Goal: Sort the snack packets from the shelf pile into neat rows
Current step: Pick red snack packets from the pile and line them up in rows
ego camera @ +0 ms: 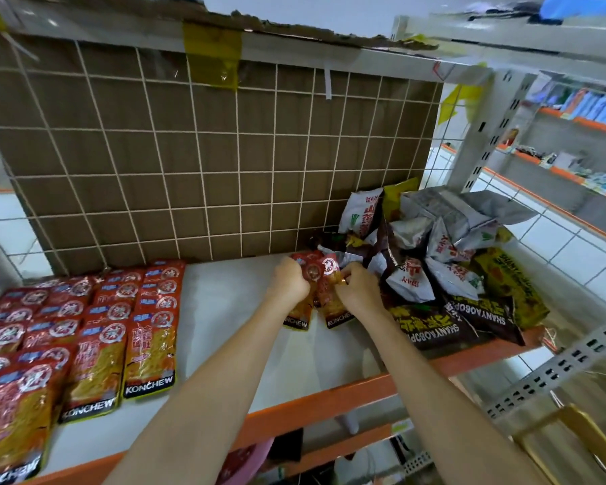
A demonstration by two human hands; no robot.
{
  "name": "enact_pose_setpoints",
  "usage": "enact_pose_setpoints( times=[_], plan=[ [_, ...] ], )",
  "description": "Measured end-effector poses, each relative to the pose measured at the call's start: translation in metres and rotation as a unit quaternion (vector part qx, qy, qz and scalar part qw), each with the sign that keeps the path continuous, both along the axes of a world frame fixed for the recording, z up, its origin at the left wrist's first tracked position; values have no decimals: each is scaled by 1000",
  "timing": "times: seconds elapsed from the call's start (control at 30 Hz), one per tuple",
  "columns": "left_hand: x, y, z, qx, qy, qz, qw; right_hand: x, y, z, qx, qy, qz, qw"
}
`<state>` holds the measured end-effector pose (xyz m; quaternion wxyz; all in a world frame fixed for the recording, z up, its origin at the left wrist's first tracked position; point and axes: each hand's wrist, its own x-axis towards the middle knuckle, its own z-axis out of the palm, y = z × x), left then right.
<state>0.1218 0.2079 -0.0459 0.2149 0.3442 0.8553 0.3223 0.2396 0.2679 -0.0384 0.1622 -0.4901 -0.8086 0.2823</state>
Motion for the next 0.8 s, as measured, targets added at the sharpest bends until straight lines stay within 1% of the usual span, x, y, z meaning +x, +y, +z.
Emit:
enact_pose_setpoints(
  times=[0.1,0.17,0.27,0.33,0.37,0.43,0.5,0.57,0.6,0.67,0.7,0.77,0.8],
  plan=[
    [-1,-7,-1,49,-23,-6,999,0,-8,4,5,53,5,999],
    [-1,-24,9,77,-35,14,996,-3,-18,9,-25,116,7,993],
    [-2,-64,32,96,-29,55,993,-16,-42,20,-132,219,10,967],
    [-7,-97,44,118,-17,84,989,-29,-63,25,-202,263,16,943],
    [-11,-116,47,132,-13,97,986,-36,-75,26,-216,269,25,938],
    [-17,-157,51,157,-33,122,980,-48,-99,25,-237,273,54,931],
    [-26,-199,47,173,-52,157,971,-60,-127,18,-279,282,88,914],
    [-36,-238,40,173,-59,209,961,-71,-156,7,-324,283,117,895],
    [-41,-254,34,164,-54,229,958,-76,-171,2,-335,273,131,892],
    [-46,-280,26,130,-49,234,962,-85,-197,-9,-331,239,153,900],
    [-47,-288,23,103,-52,230,966,-88,-208,-14,-311,213,160,912],
    [-50,-296,14,51,-44,221,973,-92,-224,-23,-244,169,179,938],
    [-51,-297,10,25,-26,217,976,-93,-231,-26,-207,158,185,947]
  ],
)
